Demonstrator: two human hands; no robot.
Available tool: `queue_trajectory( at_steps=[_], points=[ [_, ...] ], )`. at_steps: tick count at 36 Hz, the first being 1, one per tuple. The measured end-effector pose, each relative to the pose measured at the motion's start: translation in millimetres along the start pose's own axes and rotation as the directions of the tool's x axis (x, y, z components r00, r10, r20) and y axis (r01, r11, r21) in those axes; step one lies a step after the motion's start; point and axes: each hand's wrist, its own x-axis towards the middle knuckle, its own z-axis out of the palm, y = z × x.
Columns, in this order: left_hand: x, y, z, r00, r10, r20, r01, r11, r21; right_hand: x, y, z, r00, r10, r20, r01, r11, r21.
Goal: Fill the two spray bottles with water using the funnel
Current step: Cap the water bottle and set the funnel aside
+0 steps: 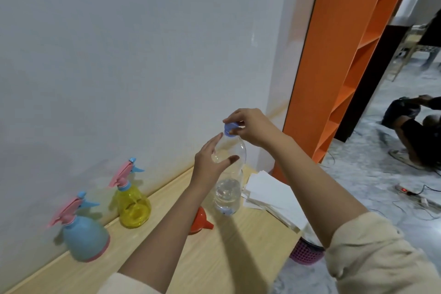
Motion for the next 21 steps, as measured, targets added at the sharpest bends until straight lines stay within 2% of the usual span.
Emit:
queue_trajectory(
  at_steps=[5,12,21],
  points=[
    [2,-5,0,1.000,-0.019,-0.012,0.019,1.000,-0.022,1,-1,-2,0.999,0.016,0.033,-0.016,1.000,0.022],
    [4,-9,-3,0.998,-0.060,0.022,0.062,0.996,-0.065,-1,-1,10,0.995,0.044,-0.089,-0.046,0.999,-0.016],
    [9,-4,-4,0.992,-0.088,0.094,0.099,0.988,-0.122,-5,3,7,0.994,0.064,-0.085,-0.063,0.998,0.019]
  ],
)
